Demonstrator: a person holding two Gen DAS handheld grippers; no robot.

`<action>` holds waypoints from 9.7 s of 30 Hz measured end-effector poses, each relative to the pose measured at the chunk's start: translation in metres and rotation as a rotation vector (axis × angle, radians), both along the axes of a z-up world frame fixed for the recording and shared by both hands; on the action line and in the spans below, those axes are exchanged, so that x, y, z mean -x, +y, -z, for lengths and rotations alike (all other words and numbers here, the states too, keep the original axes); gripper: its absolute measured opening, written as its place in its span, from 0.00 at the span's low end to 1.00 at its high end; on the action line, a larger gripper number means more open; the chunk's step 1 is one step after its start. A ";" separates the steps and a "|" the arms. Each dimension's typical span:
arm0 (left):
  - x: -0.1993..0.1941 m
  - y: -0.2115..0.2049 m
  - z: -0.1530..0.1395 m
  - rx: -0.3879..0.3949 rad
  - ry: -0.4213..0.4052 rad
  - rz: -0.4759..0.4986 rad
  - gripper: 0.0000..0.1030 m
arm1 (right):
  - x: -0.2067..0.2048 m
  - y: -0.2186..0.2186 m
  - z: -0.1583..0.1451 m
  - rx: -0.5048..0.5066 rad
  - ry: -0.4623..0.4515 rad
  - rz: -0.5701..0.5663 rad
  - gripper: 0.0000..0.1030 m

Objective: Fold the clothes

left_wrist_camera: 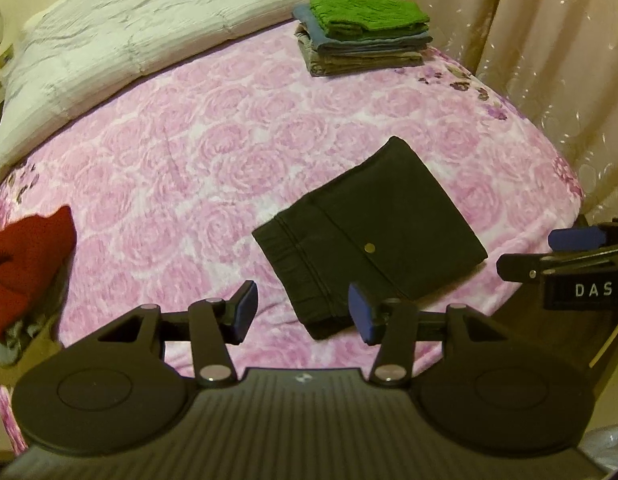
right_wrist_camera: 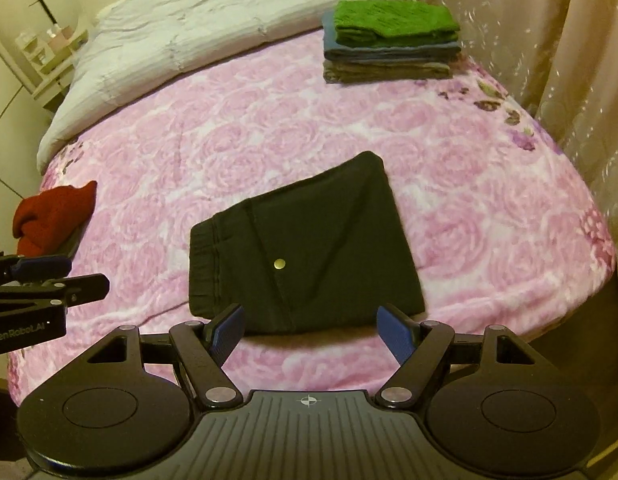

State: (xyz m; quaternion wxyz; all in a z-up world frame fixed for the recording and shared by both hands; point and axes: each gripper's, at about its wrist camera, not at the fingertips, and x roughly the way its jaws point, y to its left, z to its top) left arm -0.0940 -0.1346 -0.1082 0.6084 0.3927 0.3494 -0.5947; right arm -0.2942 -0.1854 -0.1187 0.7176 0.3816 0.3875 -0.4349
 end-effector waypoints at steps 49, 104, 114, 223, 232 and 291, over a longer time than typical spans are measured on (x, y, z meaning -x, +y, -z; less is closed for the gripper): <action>0.093 0.015 0.008 -0.022 0.031 -0.536 0.53 | 0.049 -0.078 -0.005 0.018 0.081 -0.476 0.73; -0.130 -0.038 0.316 -0.038 1.079 -0.666 0.73 | 0.073 -0.229 0.264 -0.426 -0.530 0.075 0.98; -0.125 -0.054 0.310 -0.037 1.077 -0.653 0.38 | 0.066 -0.230 0.265 -0.439 -0.514 0.083 0.26; 0.046 -0.617 0.121 0.378 -0.039 0.049 0.11 | 0.014 -0.592 0.140 0.437 -0.087 -0.118 0.44; 0.058 -0.575 0.091 0.384 -0.010 -0.068 0.11 | 0.044 -0.555 0.105 0.445 -0.152 -0.050 0.44; 0.093 -0.339 -0.025 0.132 0.019 -0.220 0.44 | 0.078 -0.327 -0.037 0.285 -0.035 0.172 0.94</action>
